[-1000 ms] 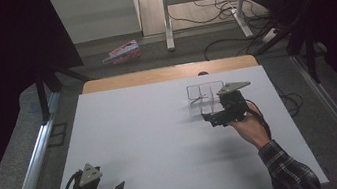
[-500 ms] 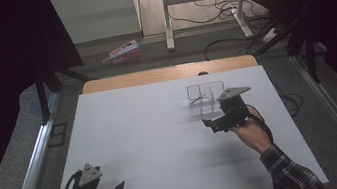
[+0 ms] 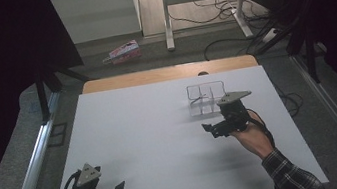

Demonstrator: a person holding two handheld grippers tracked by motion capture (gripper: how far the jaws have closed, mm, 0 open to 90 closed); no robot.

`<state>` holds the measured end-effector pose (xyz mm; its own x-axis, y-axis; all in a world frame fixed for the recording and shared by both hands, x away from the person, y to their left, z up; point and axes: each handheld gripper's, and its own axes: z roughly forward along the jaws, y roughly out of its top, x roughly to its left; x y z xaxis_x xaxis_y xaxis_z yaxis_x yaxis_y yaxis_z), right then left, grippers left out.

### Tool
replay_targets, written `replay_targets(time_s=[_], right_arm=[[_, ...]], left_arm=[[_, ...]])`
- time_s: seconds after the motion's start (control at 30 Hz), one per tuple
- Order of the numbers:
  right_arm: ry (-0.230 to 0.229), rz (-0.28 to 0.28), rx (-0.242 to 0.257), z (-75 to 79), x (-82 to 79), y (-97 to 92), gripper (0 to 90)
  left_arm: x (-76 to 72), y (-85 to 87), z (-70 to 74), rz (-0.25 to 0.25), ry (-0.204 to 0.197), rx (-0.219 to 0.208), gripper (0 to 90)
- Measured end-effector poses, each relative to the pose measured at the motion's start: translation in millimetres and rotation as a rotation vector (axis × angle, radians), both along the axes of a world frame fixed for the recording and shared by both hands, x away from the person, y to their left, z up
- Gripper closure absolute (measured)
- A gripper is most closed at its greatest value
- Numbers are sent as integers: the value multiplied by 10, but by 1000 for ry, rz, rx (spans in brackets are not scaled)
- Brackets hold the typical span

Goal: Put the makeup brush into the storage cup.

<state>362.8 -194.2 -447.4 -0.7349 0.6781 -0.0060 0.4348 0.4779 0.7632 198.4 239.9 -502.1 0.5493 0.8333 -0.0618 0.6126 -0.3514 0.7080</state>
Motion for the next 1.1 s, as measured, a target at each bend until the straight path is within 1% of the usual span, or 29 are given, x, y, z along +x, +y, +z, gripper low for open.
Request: replay_targets(time_s=[0.03, 0.23, 0.53, 0.67, 0.9, 1.1], right_arm=[[3, 6, 0, -5, -15, 0, 5], [17, 18, -6, -27, -68, 11, 1], [41, 35, -10, -65, -142, 24, 0], [41, 39, -6, -83, -195, 24, 0], [46, 49, -14, -105, -270, 36, 0], [49, 52, -18, -118, -330, 36, 0]], left_arm=[[-3, -3, 2, -9, -5, -5, 21], [-8, -11, 2, -19, -13, -5, 20], [-9, -16, -2, -23, -23, -11, 13], [-8, -14, -5, -24, -23, -13, 11], [-6, -13, -3, -19, -22, -23, 0], [-6, -10, -3, -15, -25, -20, 0]])
